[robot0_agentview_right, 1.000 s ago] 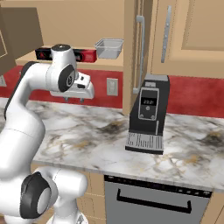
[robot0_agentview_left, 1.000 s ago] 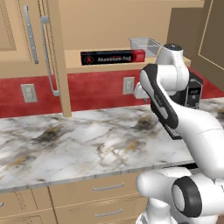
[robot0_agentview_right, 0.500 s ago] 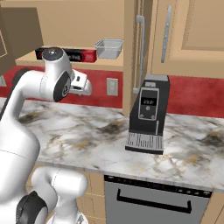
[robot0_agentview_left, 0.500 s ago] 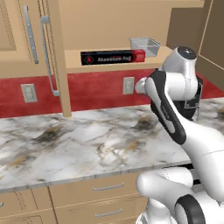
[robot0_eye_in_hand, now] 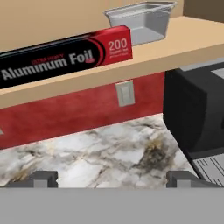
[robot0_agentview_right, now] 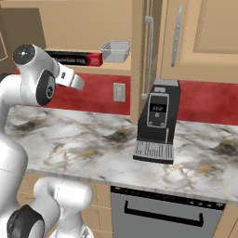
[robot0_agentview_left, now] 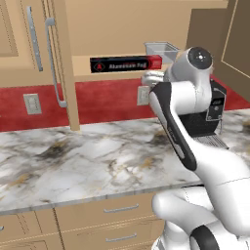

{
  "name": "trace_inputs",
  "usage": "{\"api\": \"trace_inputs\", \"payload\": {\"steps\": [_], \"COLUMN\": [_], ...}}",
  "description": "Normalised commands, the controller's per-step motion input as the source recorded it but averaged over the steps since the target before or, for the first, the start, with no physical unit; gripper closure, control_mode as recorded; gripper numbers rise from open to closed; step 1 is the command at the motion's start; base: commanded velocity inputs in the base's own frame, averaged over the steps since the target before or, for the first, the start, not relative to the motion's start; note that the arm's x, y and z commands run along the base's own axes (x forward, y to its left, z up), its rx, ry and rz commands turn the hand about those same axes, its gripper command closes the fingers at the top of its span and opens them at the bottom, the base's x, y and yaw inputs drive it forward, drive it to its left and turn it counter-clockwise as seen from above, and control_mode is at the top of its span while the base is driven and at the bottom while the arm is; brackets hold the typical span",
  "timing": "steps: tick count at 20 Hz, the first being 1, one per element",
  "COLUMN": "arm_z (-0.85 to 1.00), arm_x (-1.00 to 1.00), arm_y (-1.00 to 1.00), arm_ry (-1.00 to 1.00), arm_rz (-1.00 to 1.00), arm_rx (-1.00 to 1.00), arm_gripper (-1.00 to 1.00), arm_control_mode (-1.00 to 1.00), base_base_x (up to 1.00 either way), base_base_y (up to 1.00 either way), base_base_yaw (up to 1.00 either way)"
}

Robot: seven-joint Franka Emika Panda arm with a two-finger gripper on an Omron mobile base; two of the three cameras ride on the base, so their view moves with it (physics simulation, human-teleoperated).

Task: Retrieve the tupperware and aluminum foil from the cabinet and place them on the dining counter near the plate with carrot and squash to prepare for storing leftovers.

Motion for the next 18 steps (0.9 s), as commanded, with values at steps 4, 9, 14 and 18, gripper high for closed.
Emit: {"api": "trace_inputs", "payload": {"steps": [4,9,14,18], "arm_z": [0.32,0.23,0.14,0.46], "arm_x": [0.00,-0.02,-0.13,0.00], "arm_y": [0.17,0.42,0.44,0.15], "arm_ry": [-0.23,-0.09,-0.06,-0.03], "arm_rz": [-0.28,-0.17,-0.05,-0.02], "arm_rx": [0.19,0.15,-0.05,0.04], "arm_gripper": [-1.00,-1.00,-1.00,-1.00], "arm_control_mode": [-1.00,-1.00,-1.00,-1.00], "base_base_x": [0.00,0.00,0.00,0.00], "base_base_y": [0.00,0.00,0.00,0.00], "base_base_yaw": [0.00,0.00,0.00,0.00]}}
